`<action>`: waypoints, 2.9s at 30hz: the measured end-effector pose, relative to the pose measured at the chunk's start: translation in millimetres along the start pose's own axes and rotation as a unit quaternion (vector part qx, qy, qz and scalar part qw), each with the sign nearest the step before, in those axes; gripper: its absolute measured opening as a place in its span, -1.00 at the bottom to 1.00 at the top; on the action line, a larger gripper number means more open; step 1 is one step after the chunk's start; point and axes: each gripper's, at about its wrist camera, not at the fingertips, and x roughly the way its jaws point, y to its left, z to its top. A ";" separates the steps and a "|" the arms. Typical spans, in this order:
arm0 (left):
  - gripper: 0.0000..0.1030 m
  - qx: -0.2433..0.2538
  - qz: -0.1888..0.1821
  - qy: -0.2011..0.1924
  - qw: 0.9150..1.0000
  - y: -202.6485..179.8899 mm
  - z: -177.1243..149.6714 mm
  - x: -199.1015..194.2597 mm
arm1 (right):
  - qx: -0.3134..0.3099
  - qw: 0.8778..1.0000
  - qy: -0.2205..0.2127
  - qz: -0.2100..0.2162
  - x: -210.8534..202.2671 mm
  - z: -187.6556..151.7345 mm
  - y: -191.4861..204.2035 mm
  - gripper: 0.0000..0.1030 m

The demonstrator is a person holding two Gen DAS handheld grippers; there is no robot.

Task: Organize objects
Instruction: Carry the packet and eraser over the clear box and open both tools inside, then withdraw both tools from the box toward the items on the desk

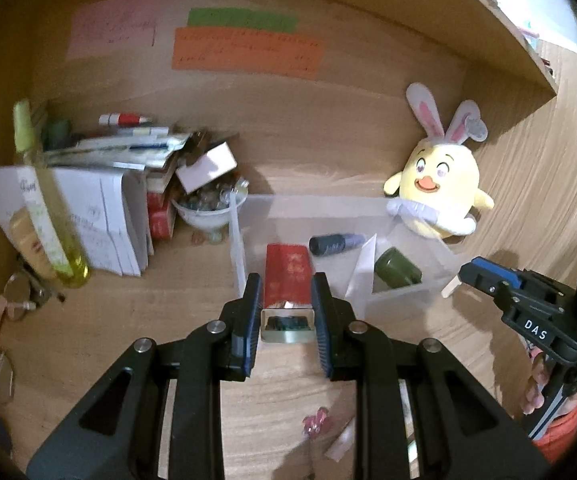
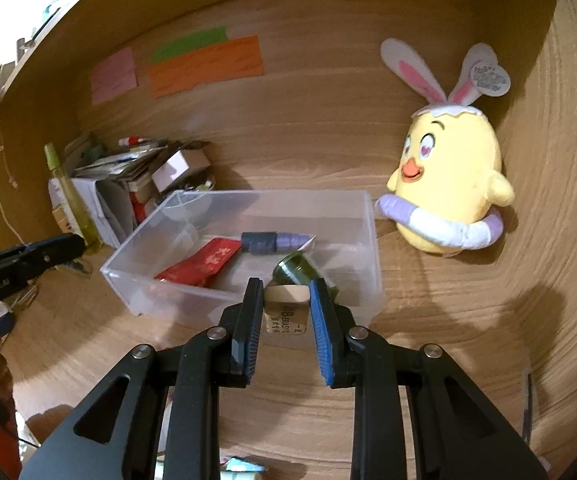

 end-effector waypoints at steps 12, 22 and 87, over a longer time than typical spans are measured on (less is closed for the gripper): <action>-0.54 0.004 -0.025 -0.007 1.000 -8.1 26.6 16.4 | 0.005 1.000 -0.012 -0.011 5.9 17.9 -12.0 -0.58; -0.54 -0.001 -0.037 0.016 0.999 -12.2 32.4 43.1 | -0.009 1.000 -0.011 -0.020 21.0 32.9 -13.5 -0.58; 0.77 0.025 -0.004 0.061 0.998 -14.2 -5.8 31.7 | -0.028 0.999 0.005 0.016 -7.9 2.0 -3.2 0.59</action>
